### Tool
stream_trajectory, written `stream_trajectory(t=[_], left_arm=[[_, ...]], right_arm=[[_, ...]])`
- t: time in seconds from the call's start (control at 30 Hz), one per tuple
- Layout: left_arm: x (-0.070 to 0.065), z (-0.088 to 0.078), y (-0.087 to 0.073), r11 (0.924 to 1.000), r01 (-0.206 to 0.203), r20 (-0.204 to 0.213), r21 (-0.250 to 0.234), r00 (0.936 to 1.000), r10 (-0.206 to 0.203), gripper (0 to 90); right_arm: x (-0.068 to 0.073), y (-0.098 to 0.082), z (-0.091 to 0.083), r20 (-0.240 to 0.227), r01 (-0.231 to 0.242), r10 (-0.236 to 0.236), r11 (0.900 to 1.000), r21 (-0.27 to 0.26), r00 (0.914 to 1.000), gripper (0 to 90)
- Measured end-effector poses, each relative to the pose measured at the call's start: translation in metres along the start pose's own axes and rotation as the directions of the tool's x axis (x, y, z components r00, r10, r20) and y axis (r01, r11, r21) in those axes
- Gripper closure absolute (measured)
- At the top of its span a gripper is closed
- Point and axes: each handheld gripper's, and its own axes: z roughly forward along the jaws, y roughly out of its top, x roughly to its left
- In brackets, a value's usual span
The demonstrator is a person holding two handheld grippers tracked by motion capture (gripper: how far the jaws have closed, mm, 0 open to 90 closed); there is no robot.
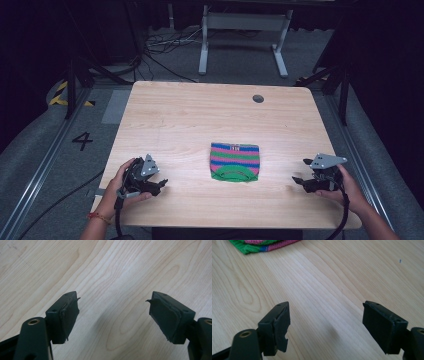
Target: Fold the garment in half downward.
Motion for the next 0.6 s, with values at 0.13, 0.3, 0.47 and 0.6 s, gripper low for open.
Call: stream_trajectory(t=[0.13, 0.3, 0.47, 0.6], left_arm=[[0.002, -0.002, -0.006, 0.9999, 0.011, -0.005, 0.006, 0.9999, -0.011, 23.7], [0.005, -0.005, -0.015, 0.9995, 0.031, -0.001, -0.002, 0.9995, -0.031, 23.3], [0.008, -0.007, -0.023, 0.998, 0.063, 0.002, -0.005, 0.998, -0.063, 22.5], [0.01, -0.007, -0.032, 0.9967, 0.08, 0.012, -0.014, 0.9968, -0.08, 21.1]], right_arm=[[-0.001, -0.014, -0.005, -0.002, -0.015, 0.015, 1.0, -0.005, 0.9999, 23.4], [-0.005, -0.032, -0.01, 0.019, -0.061, 0.061, 0.998, -0.007, 0.9979, 23.5], [-0.009, -0.048, -0.018, 0.03, -0.11, 0.11, 0.994, -0.006, 0.9935, 23.4], [-0.012, -0.062, -0.025, 0.028, -0.147, 0.147, 0.989, -0.018, 0.9887, 23.2]])
